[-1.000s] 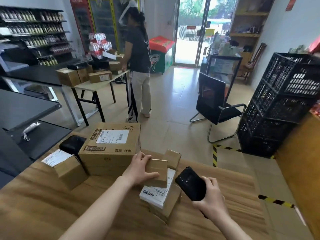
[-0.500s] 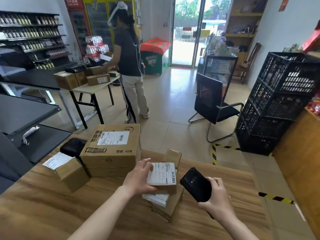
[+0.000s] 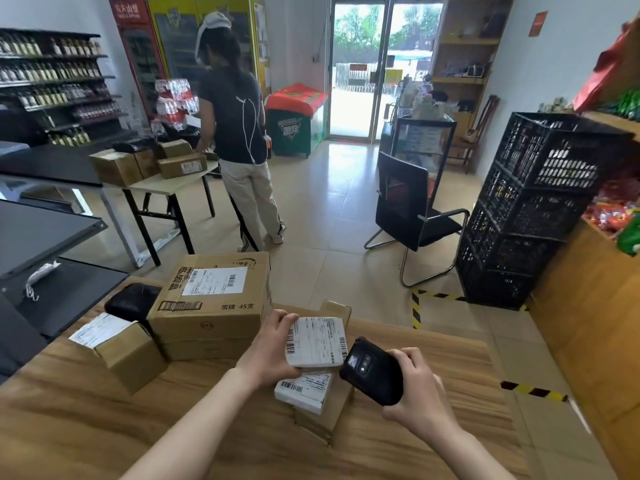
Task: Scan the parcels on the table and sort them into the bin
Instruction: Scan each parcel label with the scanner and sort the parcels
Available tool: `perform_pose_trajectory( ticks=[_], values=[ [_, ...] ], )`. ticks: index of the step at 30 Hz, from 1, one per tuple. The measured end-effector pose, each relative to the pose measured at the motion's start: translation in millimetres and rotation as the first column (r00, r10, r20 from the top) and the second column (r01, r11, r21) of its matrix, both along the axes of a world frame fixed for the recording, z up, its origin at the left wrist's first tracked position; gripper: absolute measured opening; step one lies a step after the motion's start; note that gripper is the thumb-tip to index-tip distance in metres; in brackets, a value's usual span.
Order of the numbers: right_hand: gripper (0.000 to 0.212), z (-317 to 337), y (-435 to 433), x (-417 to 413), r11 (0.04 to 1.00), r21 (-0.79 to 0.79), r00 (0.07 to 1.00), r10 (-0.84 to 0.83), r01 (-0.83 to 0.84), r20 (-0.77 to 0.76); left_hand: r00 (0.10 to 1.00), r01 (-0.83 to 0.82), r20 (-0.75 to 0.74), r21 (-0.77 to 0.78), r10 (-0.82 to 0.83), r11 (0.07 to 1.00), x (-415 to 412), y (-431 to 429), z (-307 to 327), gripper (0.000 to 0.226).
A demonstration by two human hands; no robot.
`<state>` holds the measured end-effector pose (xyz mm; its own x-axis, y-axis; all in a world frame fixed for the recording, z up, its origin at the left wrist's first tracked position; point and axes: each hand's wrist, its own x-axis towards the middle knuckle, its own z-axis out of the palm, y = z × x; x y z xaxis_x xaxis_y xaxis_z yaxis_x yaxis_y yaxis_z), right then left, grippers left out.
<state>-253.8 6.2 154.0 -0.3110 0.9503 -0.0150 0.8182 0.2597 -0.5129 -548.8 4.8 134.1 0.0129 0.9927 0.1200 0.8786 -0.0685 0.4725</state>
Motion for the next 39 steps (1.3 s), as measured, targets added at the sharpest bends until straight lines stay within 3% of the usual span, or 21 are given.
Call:
perform_pose_trajectory(
  ticks=[6, 18, 31, 39],
  values=[
    [0.088, 11, -3, -5, 0.995, 0.045, 0.994, 0.085, -0.088, 0.068, 0.992, 0.089, -0.092, 0.077, -0.082, 0.993, 11, -8, 7, 0.104],
    [0.088, 17, -13, 29, 0.993, 0.078, 0.990, 0.083, -0.092, 0.118, 0.995, 0.075, -0.066, 0.075, -0.070, 0.994, 43, -24, 14, 0.105],
    [0.090, 7, -41, 89, 1.000, 0.023, 0.998, -0.016, 0.015, 0.063, 0.986, 0.140, -0.099, 0.070, -0.133, 0.988, 97, -20, 13, 0.106],
    [0.091, -12, -69, 147, 0.965, -0.037, 0.965, -0.260, 0.260, -0.010, 0.951, 0.293, -0.127, 0.073, -0.283, 0.953, 163, 4, 6, 0.105]
  ],
)
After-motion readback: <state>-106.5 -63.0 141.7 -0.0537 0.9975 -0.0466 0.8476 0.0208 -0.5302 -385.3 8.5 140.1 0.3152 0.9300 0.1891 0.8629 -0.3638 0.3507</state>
